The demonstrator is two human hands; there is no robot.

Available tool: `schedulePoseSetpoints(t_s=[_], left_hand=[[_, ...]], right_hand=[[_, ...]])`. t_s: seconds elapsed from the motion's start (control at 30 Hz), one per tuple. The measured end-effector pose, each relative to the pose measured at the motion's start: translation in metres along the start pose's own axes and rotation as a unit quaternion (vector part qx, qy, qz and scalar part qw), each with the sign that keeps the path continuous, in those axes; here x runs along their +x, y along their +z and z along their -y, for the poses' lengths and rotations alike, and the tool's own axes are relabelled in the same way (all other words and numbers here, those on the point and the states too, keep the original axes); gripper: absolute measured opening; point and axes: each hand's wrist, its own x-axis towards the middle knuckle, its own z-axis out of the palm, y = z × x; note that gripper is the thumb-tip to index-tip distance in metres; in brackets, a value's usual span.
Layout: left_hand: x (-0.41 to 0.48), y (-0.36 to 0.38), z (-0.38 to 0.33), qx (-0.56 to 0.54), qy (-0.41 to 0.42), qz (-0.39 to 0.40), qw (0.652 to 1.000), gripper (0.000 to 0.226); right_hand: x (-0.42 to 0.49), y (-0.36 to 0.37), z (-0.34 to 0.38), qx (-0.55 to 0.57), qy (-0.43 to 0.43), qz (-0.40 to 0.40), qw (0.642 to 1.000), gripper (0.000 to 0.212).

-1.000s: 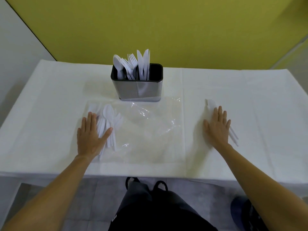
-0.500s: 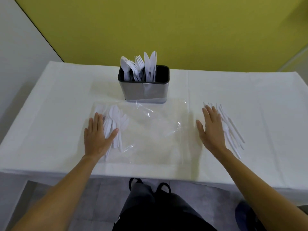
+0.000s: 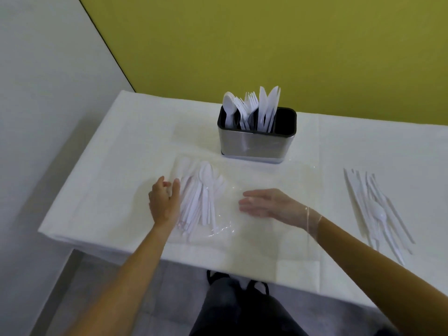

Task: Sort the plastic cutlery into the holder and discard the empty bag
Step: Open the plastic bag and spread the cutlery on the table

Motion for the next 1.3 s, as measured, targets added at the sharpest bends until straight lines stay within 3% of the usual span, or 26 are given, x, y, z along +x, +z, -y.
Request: schedulePoseSetpoints(t_s=[0.13,0.2,0.3,0.47,0.53,0.77,0.87,1.03,1.13,1.3], left_hand=[[0.011,-0.002,-0.009,-0.001,-0.1,0.031,0.994,0.056],[0.017,-0.006,-0.01,-0.043,-0.124,0.091,0.987,0.043],[0.023,-0.014,-0.016,-0.102,-0.147,0.181,0.967,0.043],[0.02,-0.021,-0.018,-0.133,-0.116,0.237,0.955,0.03],[0.017,-0.023,-0.019,-0.147,-0.082,0.255,0.952,0.021],[0.019,-0.032,-0.021,-0.201,-0.067,0.243,0.947,0.022],[0.019,-0.031,-0.018,-0.21,-0.071,0.225,0.949,0.023],[0.021,-0.029,-0.008,-0.206,-0.089,0.207,0.952,0.028],[0.021,-0.026,-0.005,-0.182,-0.086,0.188,0.961,0.032],[0.021,-0.018,0.001,-0.132,-0.049,0.152,0.978,0.028]], right_hand=[[0.022,0.023,0.0,-0.051,0.032,0.034,0.998,0.026],[0.031,0.033,0.003,-0.071,0.029,0.039,0.996,0.027],[0.044,0.048,0.012,-0.097,0.007,0.062,0.993,0.019],[0.063,0.073,0.008,-0.075,0.009,-0.062,0.995,0.041],[0.063,0.079,0.007,-0.088,0.0,-0.077,0.993,0.041],[0.058,0.078,0.005,0.011,0.013,0.023,1.0,0.042],[0.055,0.075,0.003,0.074,0.009,0.035,0.997,0.032],[0.044,0.058,-0.003,0.148,0.017,-0.003,0.989,0.039],[0.035,0.048,-0.005,0.184,0.018,-0.017,0.983,0.027],[0.019,0.028,-0.002,0.208,0.002,-0.121,0.971,0.013]])
